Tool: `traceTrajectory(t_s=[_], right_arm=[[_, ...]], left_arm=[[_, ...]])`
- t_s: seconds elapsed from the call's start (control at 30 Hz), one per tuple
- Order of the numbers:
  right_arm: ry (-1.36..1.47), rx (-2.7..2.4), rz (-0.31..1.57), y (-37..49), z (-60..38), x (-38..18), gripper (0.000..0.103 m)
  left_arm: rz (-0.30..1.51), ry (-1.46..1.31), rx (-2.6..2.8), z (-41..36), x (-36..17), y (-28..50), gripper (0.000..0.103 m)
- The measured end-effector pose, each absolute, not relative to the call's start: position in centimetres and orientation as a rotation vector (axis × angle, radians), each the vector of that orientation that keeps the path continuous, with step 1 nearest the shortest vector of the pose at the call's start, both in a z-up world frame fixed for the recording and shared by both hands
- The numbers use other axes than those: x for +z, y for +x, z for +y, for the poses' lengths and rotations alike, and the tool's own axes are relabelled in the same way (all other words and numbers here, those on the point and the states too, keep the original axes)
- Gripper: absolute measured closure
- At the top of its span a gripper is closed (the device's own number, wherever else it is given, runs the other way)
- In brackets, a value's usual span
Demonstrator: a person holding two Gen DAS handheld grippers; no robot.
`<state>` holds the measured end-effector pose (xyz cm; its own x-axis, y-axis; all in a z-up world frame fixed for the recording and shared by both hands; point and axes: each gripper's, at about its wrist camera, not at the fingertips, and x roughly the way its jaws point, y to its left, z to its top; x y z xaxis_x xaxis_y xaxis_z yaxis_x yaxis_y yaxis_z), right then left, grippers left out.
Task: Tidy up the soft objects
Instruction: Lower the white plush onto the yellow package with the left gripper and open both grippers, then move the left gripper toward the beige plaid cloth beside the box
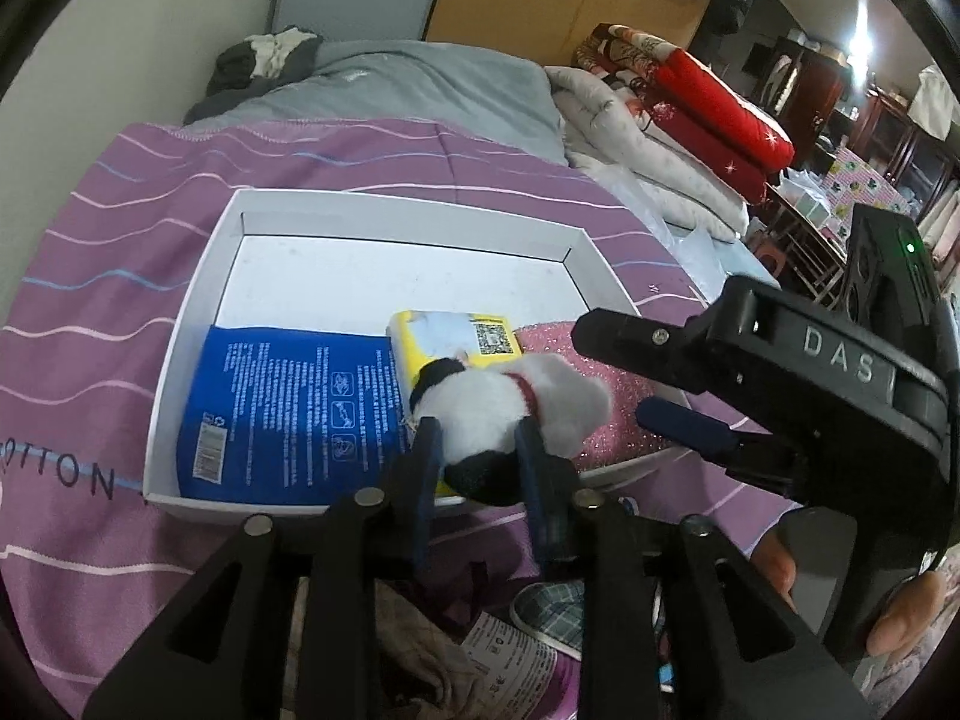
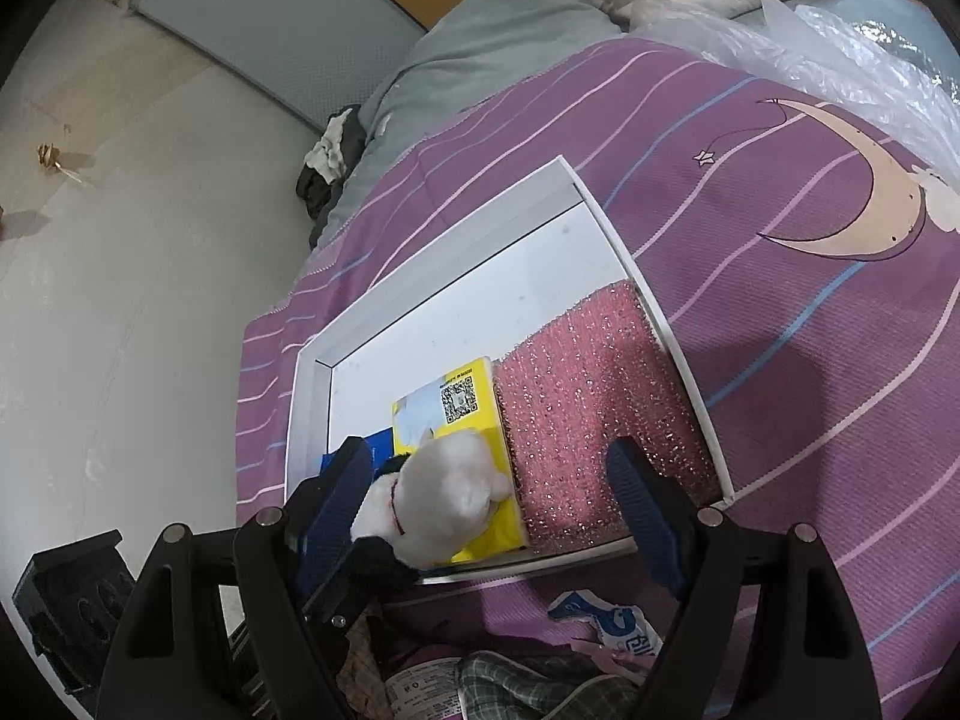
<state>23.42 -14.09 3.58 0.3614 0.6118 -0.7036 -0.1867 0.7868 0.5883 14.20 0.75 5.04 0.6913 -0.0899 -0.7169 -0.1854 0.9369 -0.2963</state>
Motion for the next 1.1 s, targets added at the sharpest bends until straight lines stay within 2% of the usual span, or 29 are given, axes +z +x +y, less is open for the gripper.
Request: traceTrajectory(t_s=[0.03, 0.1, 0.57, 0.77, 1.1], right_arm=[[0.441, 0.535, 1.089, 23.4, -14.0, 3.6, 0.022], [0.418, 0.527, 1.090, 23.3, -13.8, 3.7, 0.022], [0.253, 0.502, 1.122, 22.2, -12.9, 5.6, 0.022], [0.126, 0.425, 1.128, 21.1, -12.5, 7.1, 0.022], [0.081, 0.443, 1.146, 19.5, -11.8, 9.0, 0.022]], left_arm=[[0.821, -0.370, 0.058, 0.8, 5.0, 14.2, 0.062], [0.849, -0.379, 0.071, 1.0, 5.0, 14.3, 0.055], [0.959, -0.461, 0.196, 2.5, 5.9, 13.4, 0.052], [1.035, -0.413, 0.304, 3.2, 6.1, 12.8, 0.052], [1.056, -0.424, 0.386, 4.8, 8.1, 11.0, 0.052]])
